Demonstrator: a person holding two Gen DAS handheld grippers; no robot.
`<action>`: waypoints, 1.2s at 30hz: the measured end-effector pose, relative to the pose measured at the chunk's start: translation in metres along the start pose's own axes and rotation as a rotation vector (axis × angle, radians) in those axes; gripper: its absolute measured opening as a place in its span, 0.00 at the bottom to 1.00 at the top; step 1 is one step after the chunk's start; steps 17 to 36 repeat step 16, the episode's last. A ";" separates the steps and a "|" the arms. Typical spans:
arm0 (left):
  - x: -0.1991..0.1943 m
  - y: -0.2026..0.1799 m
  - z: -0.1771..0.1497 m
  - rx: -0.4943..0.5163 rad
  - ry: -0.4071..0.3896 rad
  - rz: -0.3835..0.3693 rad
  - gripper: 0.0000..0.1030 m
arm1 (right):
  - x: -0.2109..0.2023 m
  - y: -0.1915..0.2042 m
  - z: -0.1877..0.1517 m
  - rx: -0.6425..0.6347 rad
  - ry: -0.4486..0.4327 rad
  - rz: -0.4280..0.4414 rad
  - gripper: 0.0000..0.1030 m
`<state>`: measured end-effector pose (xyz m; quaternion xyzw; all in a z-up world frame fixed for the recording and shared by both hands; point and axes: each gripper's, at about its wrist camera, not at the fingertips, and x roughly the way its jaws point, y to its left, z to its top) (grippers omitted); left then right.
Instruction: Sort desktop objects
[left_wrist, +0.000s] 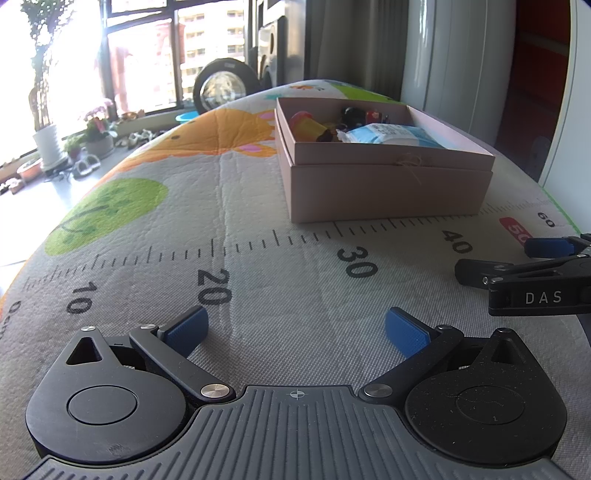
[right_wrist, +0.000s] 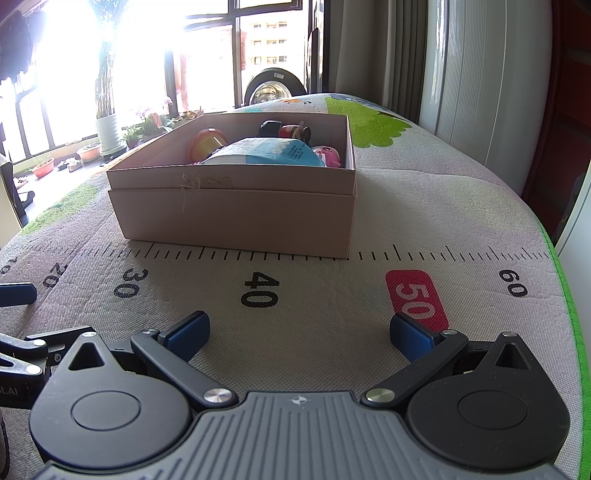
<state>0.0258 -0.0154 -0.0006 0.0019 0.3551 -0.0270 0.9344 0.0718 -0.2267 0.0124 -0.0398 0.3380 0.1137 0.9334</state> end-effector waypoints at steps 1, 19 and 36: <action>0.000 0.000 0.000 0.000 0.000 0.000 1.00 | 0.000 0.000 0.000 0.000 0.000 0.000 1.00; 0.000 0.001 0.000 0.006 0.000 -0.003 1.00 | 0.000 0.000 0.000 0.000 0.000 0.000 1.00; 0.000 0.001 0.000 0.006 0.000 -0.003 1.00 | 0.000 0.000 0.000 0.000 0.000 0.000 1.00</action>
